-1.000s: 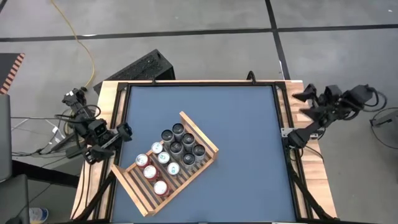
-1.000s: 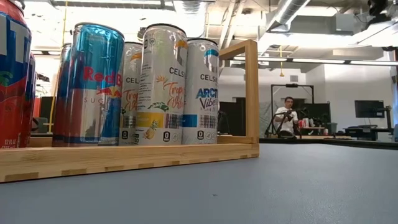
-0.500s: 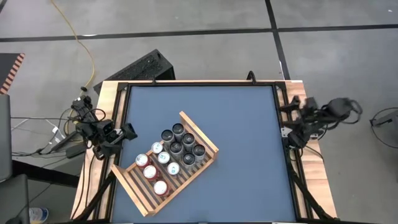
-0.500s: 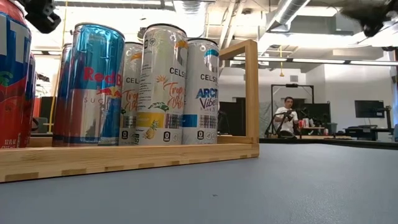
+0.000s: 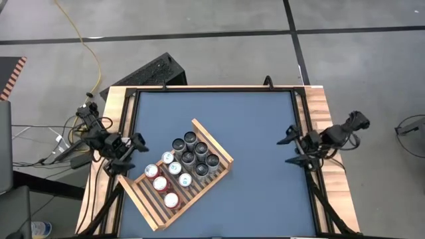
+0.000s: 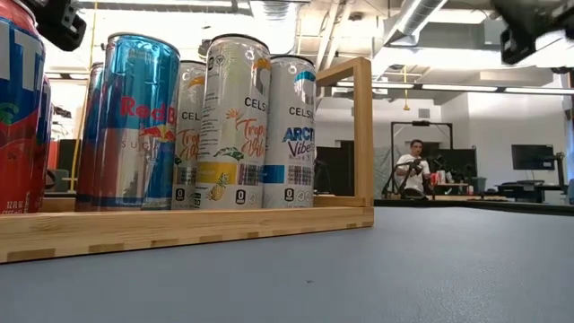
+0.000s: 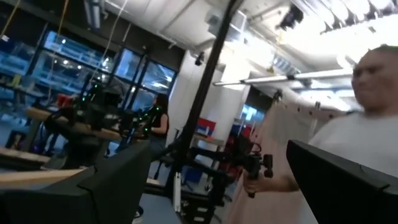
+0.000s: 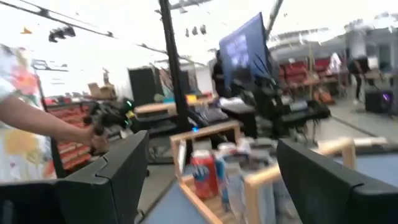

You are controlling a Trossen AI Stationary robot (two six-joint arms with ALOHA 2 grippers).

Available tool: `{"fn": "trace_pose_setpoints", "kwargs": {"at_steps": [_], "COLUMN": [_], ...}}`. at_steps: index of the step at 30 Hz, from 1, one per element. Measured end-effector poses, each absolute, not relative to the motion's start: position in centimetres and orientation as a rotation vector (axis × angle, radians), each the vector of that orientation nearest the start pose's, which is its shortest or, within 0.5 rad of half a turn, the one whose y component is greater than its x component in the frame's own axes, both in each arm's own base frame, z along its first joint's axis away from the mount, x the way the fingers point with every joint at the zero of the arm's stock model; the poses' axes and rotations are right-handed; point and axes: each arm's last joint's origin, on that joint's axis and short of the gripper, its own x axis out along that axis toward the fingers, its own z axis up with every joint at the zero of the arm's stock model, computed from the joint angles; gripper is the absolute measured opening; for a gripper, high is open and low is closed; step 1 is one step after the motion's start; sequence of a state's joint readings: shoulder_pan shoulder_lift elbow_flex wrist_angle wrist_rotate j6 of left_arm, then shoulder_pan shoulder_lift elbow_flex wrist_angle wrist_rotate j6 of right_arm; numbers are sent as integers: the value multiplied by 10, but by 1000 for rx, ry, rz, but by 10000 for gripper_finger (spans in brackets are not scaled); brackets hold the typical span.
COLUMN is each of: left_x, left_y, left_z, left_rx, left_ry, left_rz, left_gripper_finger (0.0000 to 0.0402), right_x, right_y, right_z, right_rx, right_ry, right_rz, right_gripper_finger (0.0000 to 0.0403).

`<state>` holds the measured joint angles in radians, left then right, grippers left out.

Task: Place canned beverage on shelf
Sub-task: Return to Home Position

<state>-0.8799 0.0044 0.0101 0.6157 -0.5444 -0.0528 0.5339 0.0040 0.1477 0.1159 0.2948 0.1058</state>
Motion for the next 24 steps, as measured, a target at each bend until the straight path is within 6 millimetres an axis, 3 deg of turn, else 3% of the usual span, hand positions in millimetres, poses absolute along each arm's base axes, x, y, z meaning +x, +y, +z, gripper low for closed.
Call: {"fn": "trace_pose_setpoints", "kwargs": {"at_steps": [5,11,17,24], "left_x": [63,67,69,70], "left_y": [-53,-55,-54,-55], "left_z": [212,201,194,190], "left_rx": [-348,-361,-332,-321], "left_ry": [-394,-278,-211,-179], "left_rz": [-338,-263,-155,-193], "left_gripper_finger": [362,362,362,362], "right_x": [82,86,88,89], "right_y": [39,40,38,36], "right_z": [201,182,176,174], "right_rx": [178,170,109,80], "right_ry": [-239,-145,-99,-77], "right_rz": [247,215,173,146], "right_gripper_finger": [332,332,332,332]}}
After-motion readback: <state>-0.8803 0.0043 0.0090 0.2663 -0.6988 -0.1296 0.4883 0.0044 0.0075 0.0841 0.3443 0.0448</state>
